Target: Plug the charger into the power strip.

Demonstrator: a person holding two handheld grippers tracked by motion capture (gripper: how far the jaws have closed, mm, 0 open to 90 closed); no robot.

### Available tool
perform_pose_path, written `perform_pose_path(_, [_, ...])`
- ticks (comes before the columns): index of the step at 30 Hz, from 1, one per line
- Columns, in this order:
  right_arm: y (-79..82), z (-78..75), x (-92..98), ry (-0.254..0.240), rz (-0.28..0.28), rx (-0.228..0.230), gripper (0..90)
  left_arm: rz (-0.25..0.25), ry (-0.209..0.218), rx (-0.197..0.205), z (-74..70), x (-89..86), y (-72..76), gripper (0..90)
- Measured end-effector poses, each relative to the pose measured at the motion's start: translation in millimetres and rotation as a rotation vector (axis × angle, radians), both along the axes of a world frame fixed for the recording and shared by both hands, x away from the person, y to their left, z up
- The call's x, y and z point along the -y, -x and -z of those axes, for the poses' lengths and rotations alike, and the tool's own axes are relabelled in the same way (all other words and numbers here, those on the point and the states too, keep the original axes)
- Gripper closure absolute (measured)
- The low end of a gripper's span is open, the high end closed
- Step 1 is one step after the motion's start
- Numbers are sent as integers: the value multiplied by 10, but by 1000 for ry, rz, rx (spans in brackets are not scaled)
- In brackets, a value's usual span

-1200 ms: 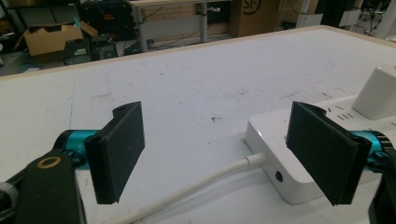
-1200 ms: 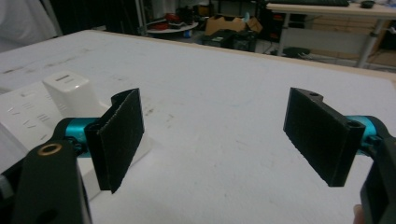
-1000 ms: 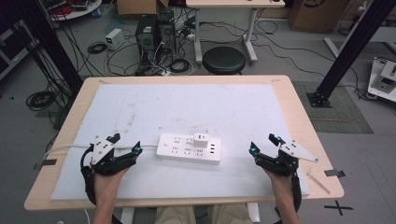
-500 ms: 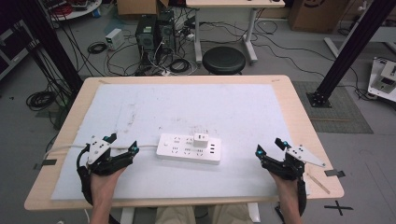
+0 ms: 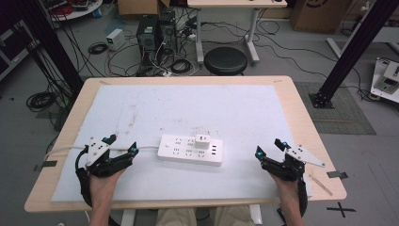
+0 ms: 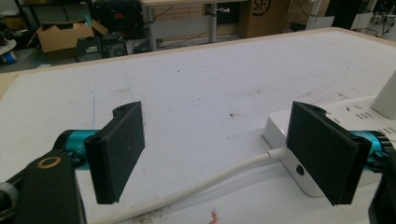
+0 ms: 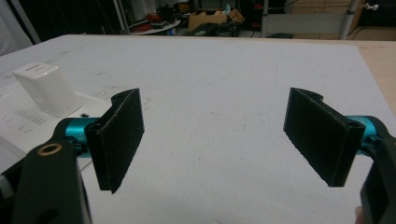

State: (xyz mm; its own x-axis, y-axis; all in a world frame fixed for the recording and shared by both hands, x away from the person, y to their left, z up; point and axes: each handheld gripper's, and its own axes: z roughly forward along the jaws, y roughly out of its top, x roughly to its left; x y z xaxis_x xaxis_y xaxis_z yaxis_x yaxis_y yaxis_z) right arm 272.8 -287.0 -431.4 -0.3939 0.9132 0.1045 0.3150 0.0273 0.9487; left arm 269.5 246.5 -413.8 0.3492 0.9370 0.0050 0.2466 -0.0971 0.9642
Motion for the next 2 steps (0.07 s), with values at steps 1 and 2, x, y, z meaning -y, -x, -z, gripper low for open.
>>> perform_pose_path(1, [-1,-5,1,1,0,4,207,0,-1,1,-1,-2,1,195])
perform_pose_path(2, [1,-9,1,0,1,5,207,-1,-1,0,-2,-6,5,195])
